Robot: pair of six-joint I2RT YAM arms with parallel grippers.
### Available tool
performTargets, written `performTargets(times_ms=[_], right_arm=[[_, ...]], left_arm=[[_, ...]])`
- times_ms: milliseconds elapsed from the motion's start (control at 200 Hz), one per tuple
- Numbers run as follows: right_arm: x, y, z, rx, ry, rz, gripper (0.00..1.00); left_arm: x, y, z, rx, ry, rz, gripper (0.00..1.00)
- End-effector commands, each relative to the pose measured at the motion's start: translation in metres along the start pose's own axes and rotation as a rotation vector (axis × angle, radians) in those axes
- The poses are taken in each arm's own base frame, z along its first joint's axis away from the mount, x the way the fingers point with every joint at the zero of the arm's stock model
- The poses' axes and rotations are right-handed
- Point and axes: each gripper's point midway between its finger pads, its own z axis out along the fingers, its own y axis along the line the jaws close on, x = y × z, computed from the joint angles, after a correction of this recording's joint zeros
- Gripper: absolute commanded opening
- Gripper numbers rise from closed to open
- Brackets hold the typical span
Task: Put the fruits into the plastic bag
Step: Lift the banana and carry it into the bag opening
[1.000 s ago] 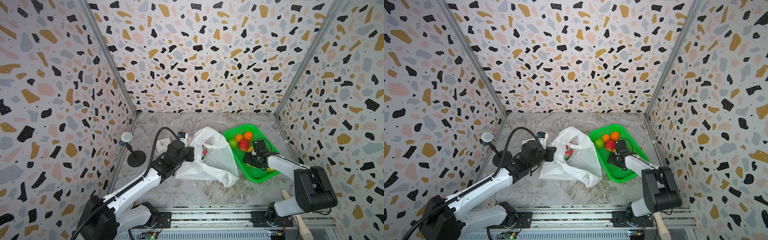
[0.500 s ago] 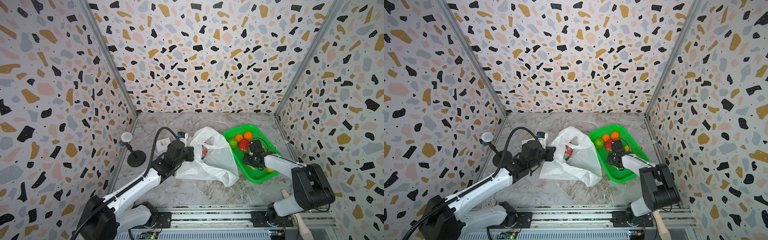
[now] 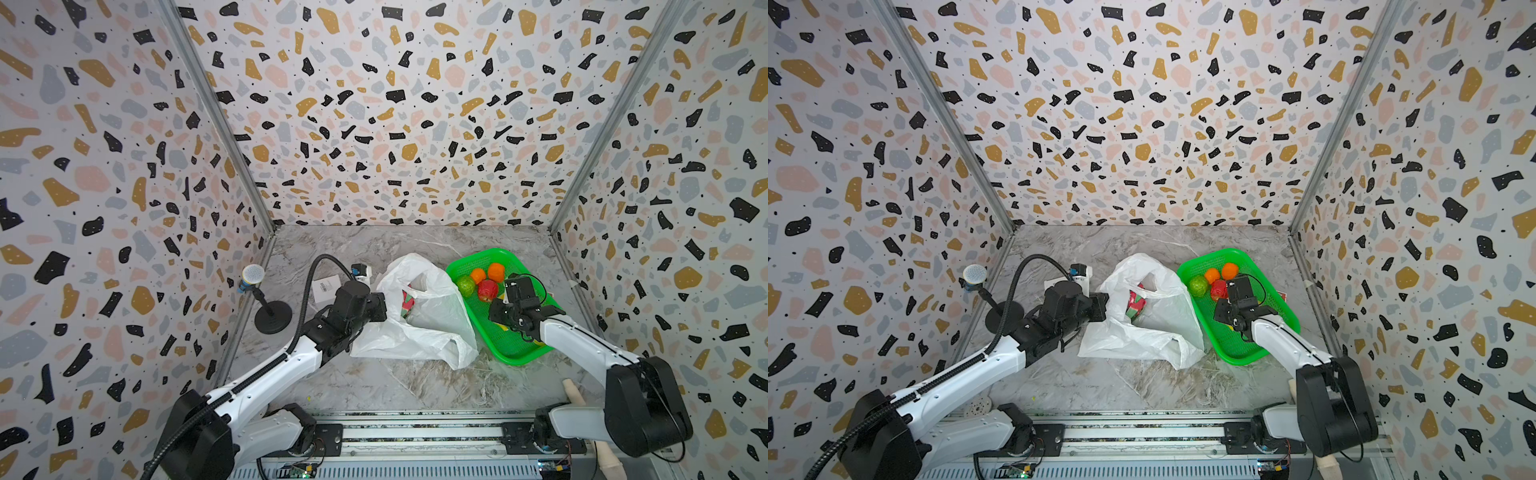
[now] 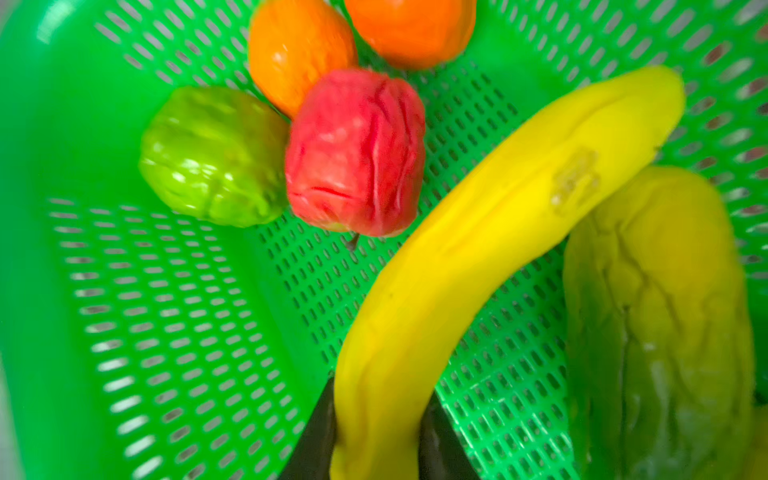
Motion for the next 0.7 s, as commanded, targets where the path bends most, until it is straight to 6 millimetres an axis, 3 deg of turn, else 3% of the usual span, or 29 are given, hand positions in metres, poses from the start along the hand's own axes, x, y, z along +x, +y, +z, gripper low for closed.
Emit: performTargets(times_ms=[0,165,270,335,446,551,696], right_arm=[[-0.03,0.035,-0.039,-0.072,-0.133,-0.034,0.08],[-0.033,0.116,-0.085,-0.317,-0.26,-0.237,0.07],[-0.006,0.168,-0.103,-0.539,-0.235,-0.411,0.07],[0.019,0.188,-0.105,-0.602,-0.196,-0.518,0.08],[0.072,0.204,-0.097,-0.613,-0.099,-0.724,0.08],[0.123,0.205,-0.088,-0.594,-0.008,-0.899,0.08],[0.165,0.199,-0.073,-0.576,0.121,-1.0,0.08]], left_arm=[[-0.005,-0.002,0.003,-0.01,-0.014,-0.011,0.0],[-0.007,-0.003,0.004,-0.006,-0.014,-0.017,0.0],[-0.009,-0.005,0.002,-0.002,-0.023,-0.018,0.0],[-0.011,-0.006,0.001,0.003,-0.029,-0.023,0.0],[-0.014,-0.009,-0.002,0.019,-0.045,-0.028,0.0],[-0.016,-0.012,-0.006,0.034,-0.062,-0.027,0.0],[-0.017,-0.022,-0.008,0.072,-0.069,-0.01,0.0]])
